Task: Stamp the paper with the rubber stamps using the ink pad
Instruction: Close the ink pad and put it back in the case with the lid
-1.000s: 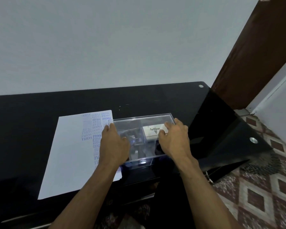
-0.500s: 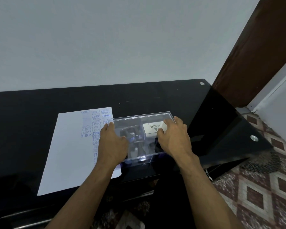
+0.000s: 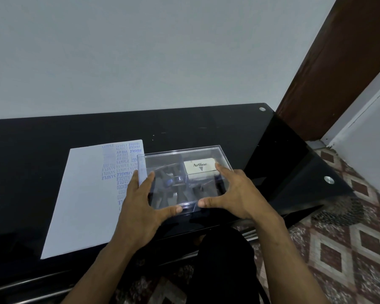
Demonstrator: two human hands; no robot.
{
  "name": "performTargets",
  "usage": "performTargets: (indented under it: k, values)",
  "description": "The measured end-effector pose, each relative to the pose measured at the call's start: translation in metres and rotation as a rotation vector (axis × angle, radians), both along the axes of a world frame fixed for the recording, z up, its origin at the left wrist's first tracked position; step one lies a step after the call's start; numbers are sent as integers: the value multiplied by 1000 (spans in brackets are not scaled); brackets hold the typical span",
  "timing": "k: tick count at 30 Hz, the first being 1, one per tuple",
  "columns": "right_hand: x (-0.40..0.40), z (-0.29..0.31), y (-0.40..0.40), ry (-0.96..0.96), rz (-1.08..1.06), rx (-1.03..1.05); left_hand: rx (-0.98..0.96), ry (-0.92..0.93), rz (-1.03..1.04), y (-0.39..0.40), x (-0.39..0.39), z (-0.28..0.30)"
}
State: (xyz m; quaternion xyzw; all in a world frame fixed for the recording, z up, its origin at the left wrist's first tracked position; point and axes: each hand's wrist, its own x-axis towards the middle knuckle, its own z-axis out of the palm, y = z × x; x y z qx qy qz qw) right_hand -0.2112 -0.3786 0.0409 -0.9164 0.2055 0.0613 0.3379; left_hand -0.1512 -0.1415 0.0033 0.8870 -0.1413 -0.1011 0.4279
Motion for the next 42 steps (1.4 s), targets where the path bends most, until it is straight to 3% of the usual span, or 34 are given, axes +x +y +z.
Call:
performTargets:
  k: [10, 17, 31, 42]
  values:
    - [30, -7, -18, -134, -26, -22, 40, -48, -6, -23, 35, 13]
    - [92, -13, -39, -265, -53, 18, 15, -123, -2, -43, 104, 6]
    - [239, -30, -76, -296, -34, 38, -31, -178, 31, -79, 234, -6]
    - [279, -40, -79, -383, -63, 69, -42, -196, 20, -82, 277, -10]
